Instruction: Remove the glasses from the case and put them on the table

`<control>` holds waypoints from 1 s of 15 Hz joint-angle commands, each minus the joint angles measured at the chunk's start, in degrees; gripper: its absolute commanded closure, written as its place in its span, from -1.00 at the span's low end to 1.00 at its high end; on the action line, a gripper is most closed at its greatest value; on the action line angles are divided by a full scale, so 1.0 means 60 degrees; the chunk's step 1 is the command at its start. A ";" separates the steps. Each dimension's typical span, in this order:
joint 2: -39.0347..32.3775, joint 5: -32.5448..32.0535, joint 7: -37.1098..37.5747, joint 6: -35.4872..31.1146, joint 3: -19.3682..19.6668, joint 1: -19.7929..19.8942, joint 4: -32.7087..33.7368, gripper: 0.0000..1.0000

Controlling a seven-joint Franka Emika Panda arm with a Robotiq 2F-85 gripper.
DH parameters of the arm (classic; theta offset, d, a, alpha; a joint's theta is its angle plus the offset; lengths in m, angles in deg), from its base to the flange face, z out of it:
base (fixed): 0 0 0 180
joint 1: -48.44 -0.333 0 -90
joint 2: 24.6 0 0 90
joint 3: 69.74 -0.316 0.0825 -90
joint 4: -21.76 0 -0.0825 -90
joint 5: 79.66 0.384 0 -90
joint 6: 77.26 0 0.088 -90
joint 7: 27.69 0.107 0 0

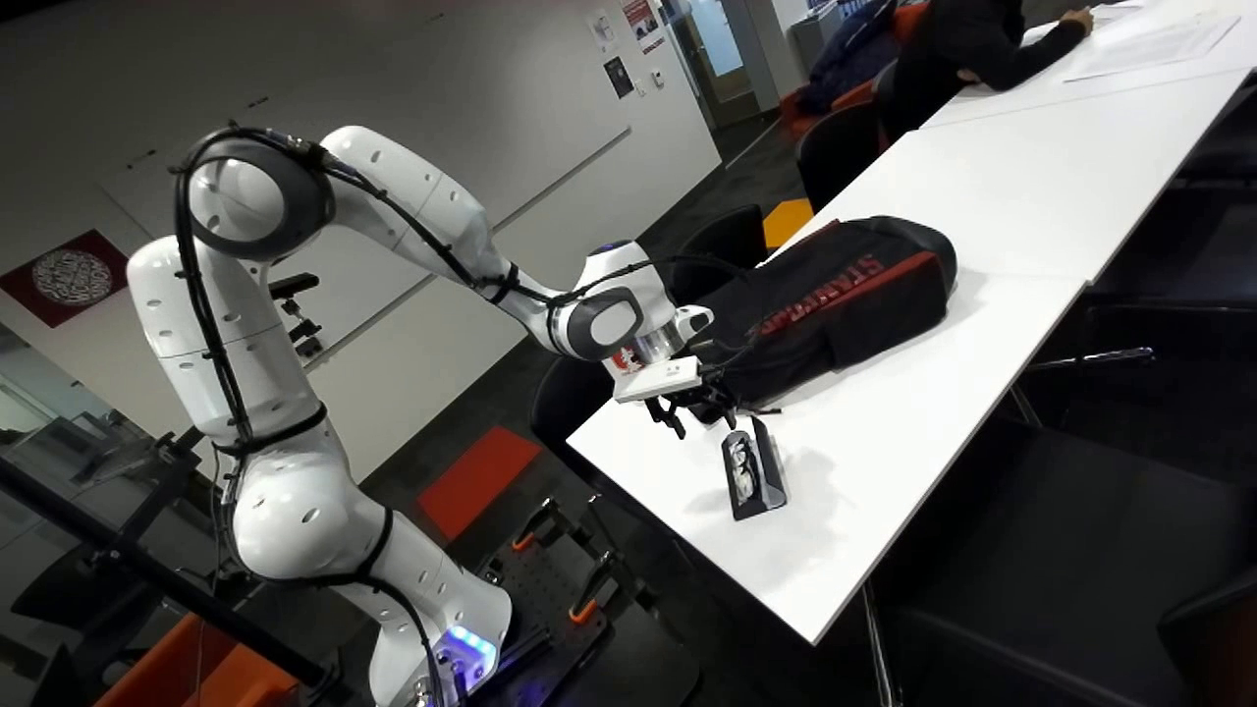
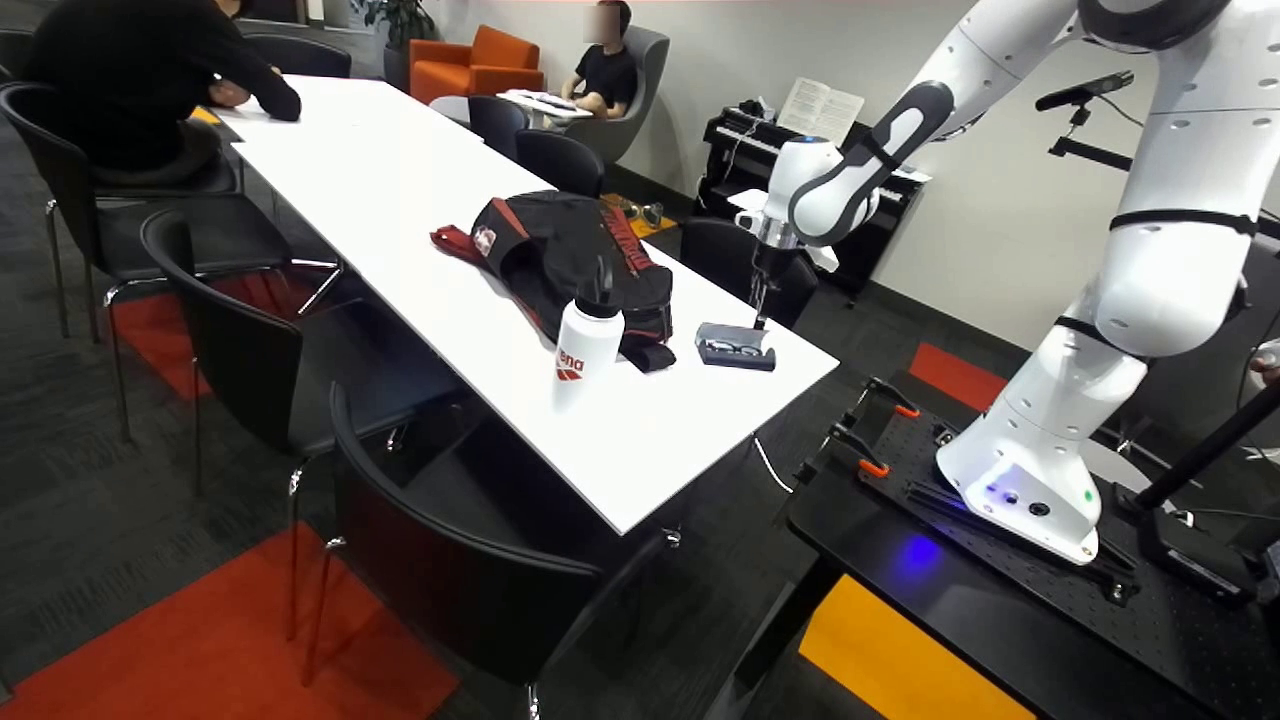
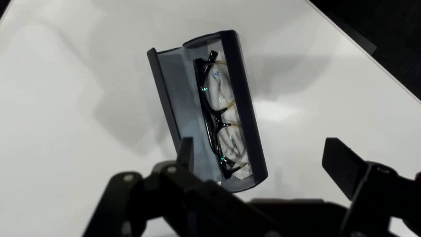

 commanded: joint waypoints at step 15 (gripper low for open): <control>-0.2246 -0.0172 -0.1626 -0.0173 -0.1179 0.1619 0.1763 -0.23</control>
